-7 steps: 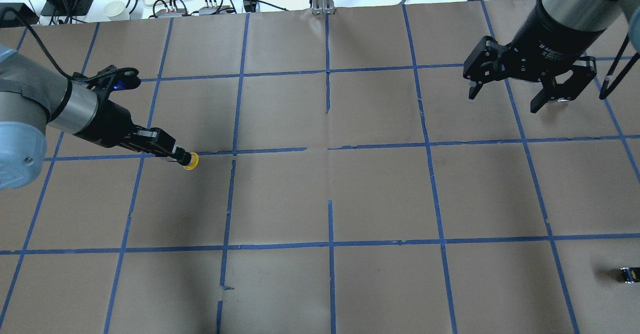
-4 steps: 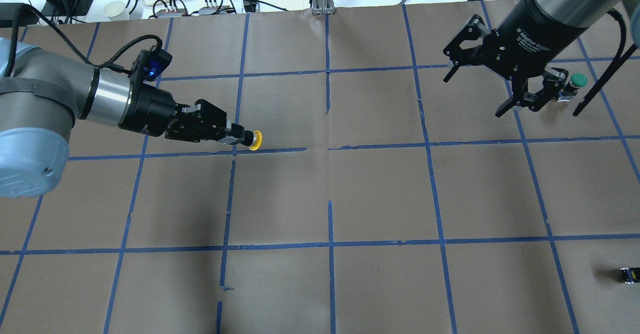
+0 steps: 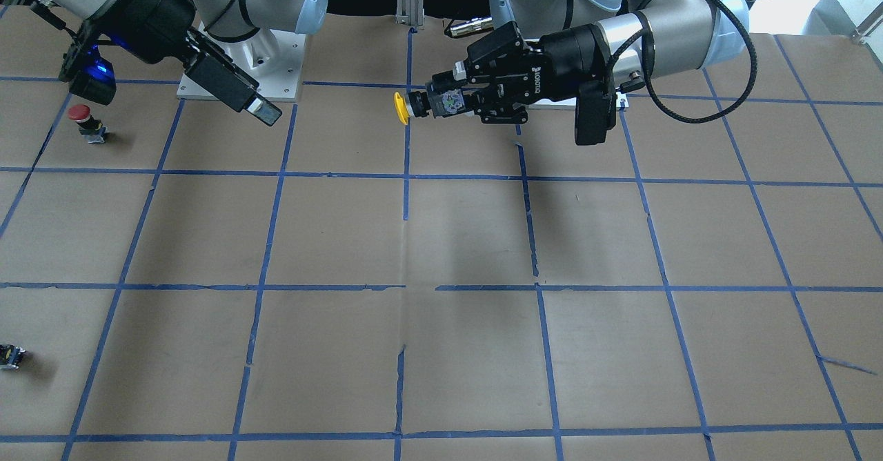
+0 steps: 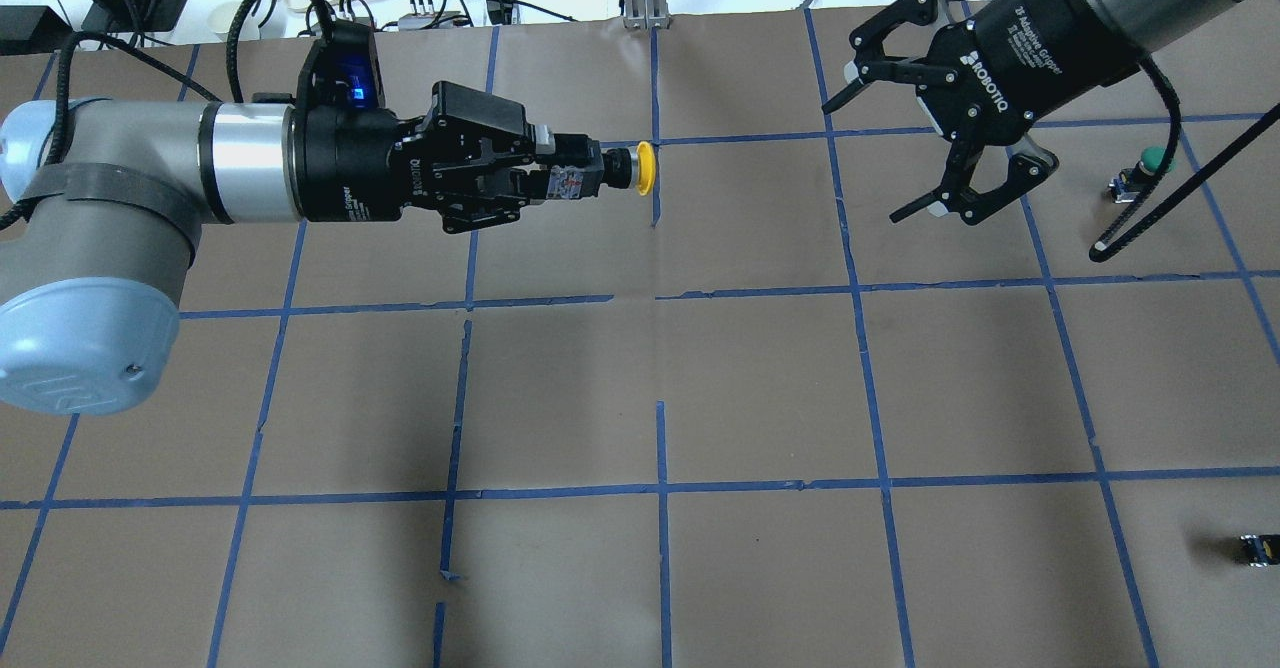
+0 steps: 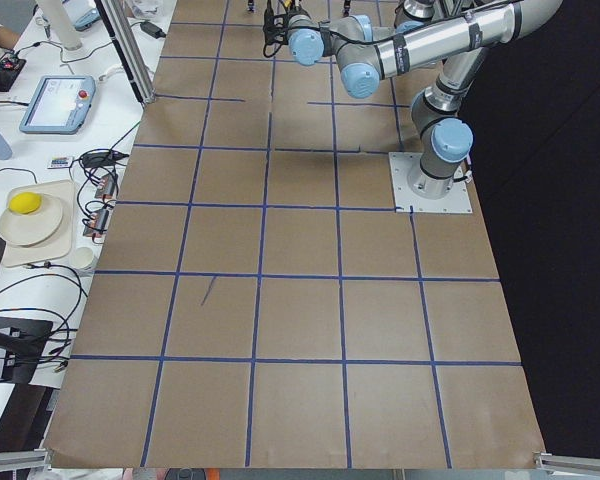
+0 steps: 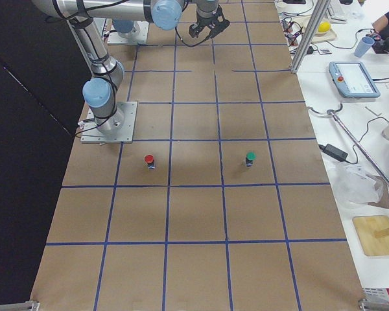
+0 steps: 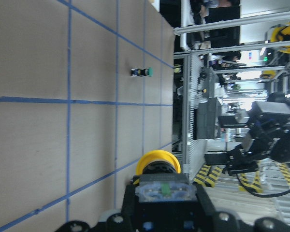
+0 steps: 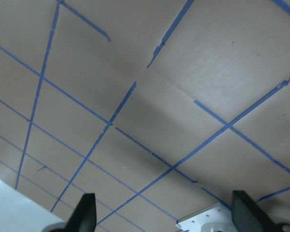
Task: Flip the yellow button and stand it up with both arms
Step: 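Carry the button toward the table center with the left gripper while the right gripper approaches, then close the right gripper on the yellow cap held by the left gripper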
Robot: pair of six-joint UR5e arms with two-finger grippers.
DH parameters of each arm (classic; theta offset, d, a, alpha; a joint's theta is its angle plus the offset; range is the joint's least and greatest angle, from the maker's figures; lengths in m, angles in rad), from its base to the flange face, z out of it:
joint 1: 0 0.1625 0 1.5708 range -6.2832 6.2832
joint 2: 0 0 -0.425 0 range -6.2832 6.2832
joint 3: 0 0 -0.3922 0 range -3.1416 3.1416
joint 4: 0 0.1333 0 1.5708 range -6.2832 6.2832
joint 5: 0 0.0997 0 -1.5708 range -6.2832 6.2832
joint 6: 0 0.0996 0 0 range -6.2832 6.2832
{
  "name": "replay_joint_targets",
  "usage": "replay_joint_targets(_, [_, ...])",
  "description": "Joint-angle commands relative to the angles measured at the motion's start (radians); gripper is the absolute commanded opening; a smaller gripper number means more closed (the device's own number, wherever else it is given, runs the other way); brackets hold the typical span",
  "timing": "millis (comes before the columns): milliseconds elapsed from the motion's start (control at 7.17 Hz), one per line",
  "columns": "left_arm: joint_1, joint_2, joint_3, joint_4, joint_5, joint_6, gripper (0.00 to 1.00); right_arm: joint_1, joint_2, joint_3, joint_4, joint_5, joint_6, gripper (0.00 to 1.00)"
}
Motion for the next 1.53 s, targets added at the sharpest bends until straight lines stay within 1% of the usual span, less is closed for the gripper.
replay_joint_targets(0, [-0.073, 0.001, 0.005, 0.042, -0.120, -0.094, 0.00, -0.001, -0.013, 0.000, 0.011, 0.185, -0.001, 1.00])
replay_joint_targets(140, [-0.074, 0.008, 0.008, 0.089, -0.133, -0.159, 0.00, 0.005, -0.033, 0.002, 0.013, 0.281, 0.002, 1.00])
replay_joint_targets(419, [-0.076, -0.011, 0.001, 0.233, -0.133, -0.293, 0.00, 0.021, -0.045, 0.011, 0.014, 0.295, 0.001, 1.00])
replay_joint_targets(558, [-0.076, -0.018, -0.001, 0.255, -0.133, -0.315, 0.00, 0.049, -0.044, 0.014, 0.016, 0.295, 0.002, 1.00])
replay_joint_targets(837, [-0.076, -0.018, -0.002, 0.257, -0.139, -0.342, 0.00, 0.066, -0.042, 0.036, 0.016, 0.305, 0.057, 1.00])
replay_joint_targets(977, [-0.076, -0.018, -0.002, 0.255, -0.165, -0.343, 0.00, 0.066, -0.042, 0.036, 0.016, 0.330, 0.077, 1.00])
replay_joint_targets(1116, [-0.076, -0.018, -0.004, 0.255, -0.167, -0.344, 0.00, 0.066, -0.041, 0.036, 0.014, 0.344, 0.105, 0.99])
replay_joint_targets(1395, [-0.076, -0.019, -0.005, 0.255, -0.167, -0.344, 0.00, 0.066, -0.038, 0.036, 0.013, 0.344, 0.107, 0.93])
